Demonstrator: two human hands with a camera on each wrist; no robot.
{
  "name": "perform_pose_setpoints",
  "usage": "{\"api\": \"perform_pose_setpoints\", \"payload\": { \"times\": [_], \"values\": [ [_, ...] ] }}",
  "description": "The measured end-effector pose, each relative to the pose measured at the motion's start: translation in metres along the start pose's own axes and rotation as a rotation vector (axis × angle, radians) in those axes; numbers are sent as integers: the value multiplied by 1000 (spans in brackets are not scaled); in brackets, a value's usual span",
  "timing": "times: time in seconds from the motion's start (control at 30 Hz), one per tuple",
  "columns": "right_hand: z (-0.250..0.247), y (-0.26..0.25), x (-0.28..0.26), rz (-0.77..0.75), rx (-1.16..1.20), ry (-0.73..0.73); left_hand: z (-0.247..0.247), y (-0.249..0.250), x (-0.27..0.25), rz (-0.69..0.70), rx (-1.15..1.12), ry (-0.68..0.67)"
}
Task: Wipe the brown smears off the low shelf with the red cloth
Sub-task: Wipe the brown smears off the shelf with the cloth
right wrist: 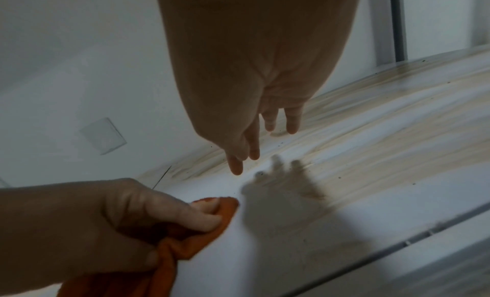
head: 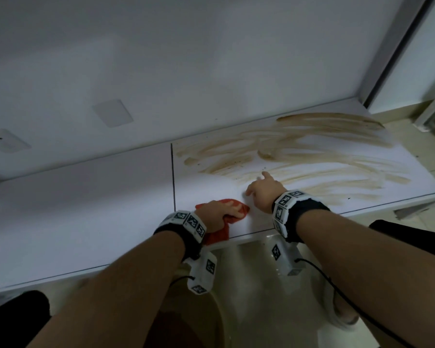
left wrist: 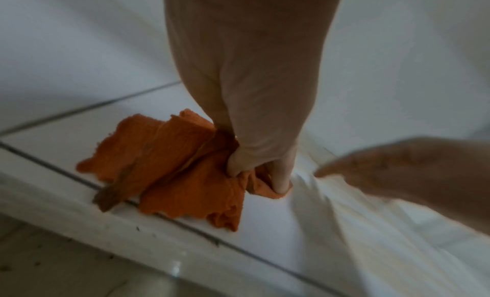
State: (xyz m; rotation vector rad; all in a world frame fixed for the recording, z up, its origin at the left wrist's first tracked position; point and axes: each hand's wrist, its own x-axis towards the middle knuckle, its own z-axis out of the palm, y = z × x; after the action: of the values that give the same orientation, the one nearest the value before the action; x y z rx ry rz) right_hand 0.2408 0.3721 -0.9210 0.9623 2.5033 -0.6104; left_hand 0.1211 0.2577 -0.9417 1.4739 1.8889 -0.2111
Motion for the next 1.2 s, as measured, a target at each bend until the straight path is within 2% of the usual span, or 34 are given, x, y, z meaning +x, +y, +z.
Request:
{"api": "perform_pose_setpoints", "payload": {
  "times": [0.1,0.17,0.27,0.4,0.57,0.67,0.77,1.0,1.2],
  "values": [
    [2,-6,0,-16,-13,5,-11,-3,-9,55,1,0],
    [6,-13,-1,-37,-43,23,-20,-16,-19,96,0,134],
    [16,-24,-2,-130,-108,67,-29,-51,-37,60,-18,291],
    [26,-37,-7,-199,-92,94,-23,-100,-63,-73,12,259],
    [39,-61,-8,-131,-13,171,4,-132,-76,-186,2,209],
    [50,-80,-8,-122,6,90,13,-135,-75,-246,28,185],
    [58,-92,-9,-113,-10,23,18,-131,-69,-245,41,186],
    [77,-112,-2,-56,-215,12,12,-133,-66,-272,31,191],
    [79,-113,15,-126,-101,59,11,-141,-67,-251,-1,183]
  ]
}}
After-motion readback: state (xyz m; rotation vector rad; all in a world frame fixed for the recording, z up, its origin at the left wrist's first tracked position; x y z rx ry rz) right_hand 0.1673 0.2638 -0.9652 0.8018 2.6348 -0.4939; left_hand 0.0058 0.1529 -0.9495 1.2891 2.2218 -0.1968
